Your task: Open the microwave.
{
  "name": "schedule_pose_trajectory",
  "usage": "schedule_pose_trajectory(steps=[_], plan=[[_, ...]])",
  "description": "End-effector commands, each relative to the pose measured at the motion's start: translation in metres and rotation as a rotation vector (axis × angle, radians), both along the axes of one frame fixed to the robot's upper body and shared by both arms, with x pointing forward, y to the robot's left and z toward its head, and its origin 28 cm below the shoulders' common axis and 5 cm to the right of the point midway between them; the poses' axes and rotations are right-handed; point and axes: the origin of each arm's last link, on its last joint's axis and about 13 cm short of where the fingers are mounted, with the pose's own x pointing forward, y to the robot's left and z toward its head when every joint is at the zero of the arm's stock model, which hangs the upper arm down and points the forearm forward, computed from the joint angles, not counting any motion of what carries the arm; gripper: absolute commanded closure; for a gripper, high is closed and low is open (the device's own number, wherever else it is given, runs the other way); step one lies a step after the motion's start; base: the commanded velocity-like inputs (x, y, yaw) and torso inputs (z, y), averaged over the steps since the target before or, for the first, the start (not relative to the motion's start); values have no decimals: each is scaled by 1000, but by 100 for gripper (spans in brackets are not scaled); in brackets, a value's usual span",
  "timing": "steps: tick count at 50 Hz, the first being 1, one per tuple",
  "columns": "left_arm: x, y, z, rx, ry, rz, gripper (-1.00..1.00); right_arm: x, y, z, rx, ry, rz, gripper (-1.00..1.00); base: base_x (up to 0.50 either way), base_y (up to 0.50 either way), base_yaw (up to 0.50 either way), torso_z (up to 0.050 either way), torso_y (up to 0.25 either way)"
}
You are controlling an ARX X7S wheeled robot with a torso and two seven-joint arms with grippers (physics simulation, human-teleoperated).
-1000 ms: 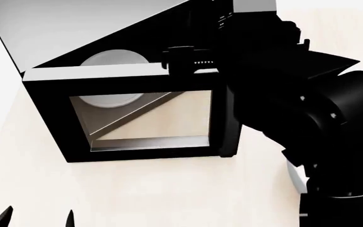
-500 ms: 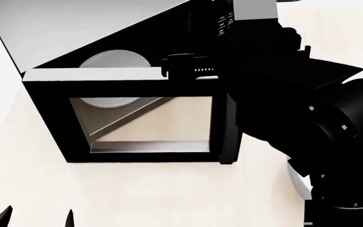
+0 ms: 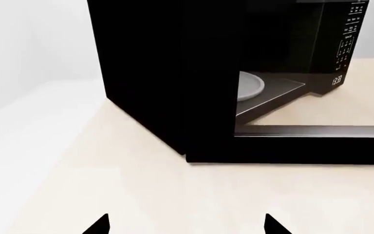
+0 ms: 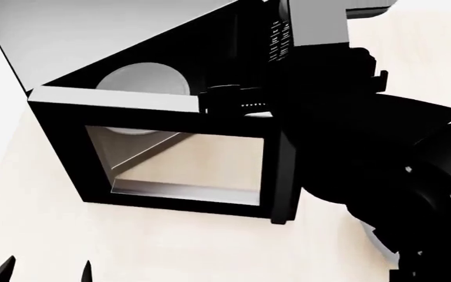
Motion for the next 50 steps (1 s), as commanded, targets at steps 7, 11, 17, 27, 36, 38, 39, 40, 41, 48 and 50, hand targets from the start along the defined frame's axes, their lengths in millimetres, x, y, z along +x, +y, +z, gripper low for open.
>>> schedule_pose_trajectory(steps=[7,11,17,27,36,38,39,40,41,48,50], plan=[[0,0,1,1,-1,2,-100,-19,6,-20,-14,56,88,-100,0,0,0,0,-3],[0,1,1,-1,-1,3,-100,-23,7,-21,-11,52,100,-100,0,0,0,0,-3],[0,1,1,-1,0,4,-100,-27,8,-25,-16,54,117,-100,0,0,0,0,-2],[0,1,1,-3,-2,5,-100,-35,10,-32,-14,55,142,-100,0,0,0,-2,-4],[-1,1,1,-3,-4,3,-100,-45,12,-39,-13,56,167,-100,0,0,2,-1,-4],[-1,1,2,-3,-5,4,-100,-47,13,-40,-12,55,173,-100,0,0,1,0,-5],[-1,2,2,-3,-5,4,-100,-48,13,-41,-12,55,174,-100,0,0,0,0,-10],[-1,2,2,-3,-5,4,-100,-49,14,-42,-12,55,177,-100,0,3,3,0,0],[-1,2,2,-3,-6,5,-100,-49,14,-42,-12,55,179,-100,0,0,3,0,0],[-1,2,3,-5,-8,6,-100,-58,18,-48,-12,54,206,-100,0,1,2,-3,-6],[-2,2,2,-5,-8,6,-100,-61,19,-48,-11,52,214,-100,0,1,3,0,-5]])
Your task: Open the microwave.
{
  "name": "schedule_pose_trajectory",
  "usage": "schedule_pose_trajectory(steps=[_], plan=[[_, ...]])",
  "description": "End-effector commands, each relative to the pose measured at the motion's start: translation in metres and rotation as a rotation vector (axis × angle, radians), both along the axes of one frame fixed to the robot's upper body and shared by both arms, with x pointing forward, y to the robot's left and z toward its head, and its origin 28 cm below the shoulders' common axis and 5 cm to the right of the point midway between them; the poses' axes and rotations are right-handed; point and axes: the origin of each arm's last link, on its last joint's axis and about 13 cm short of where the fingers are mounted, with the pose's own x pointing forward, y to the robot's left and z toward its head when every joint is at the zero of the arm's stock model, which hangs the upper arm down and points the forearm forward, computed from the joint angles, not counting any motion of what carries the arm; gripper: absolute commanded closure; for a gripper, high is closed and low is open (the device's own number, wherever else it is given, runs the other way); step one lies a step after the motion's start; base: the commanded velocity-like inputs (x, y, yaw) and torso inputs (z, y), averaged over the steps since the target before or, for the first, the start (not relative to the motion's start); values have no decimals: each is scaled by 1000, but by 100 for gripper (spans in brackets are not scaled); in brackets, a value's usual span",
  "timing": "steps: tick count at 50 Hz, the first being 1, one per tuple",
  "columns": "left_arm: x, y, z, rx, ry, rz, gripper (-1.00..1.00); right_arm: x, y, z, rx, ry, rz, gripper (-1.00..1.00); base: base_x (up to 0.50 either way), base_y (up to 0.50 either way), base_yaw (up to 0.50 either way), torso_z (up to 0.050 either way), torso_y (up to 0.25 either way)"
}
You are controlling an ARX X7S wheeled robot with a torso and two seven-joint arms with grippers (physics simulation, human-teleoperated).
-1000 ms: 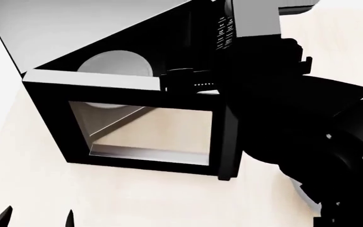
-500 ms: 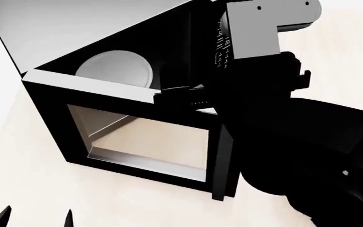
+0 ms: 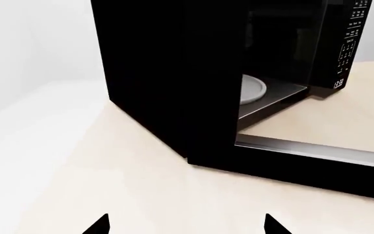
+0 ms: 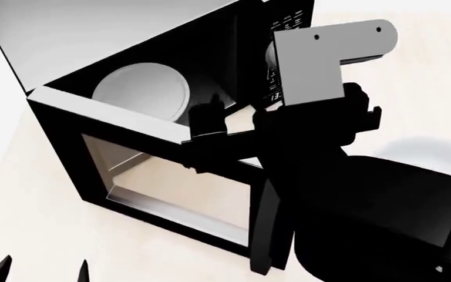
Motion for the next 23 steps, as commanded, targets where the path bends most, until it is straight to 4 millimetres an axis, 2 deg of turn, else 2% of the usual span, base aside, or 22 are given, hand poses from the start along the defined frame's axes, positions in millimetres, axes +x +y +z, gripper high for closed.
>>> schedule_pose_trajectory(steps=[1,23], plan=[[0,0,0,-1,-2,0,-100,-17,15,-29,-22,120,152,-100,0,0,0,0,0],[0,1,1,-5,-1,4,-100,-34,22,-41,-21,124,213,-100,0,2,3,-3,-7]])
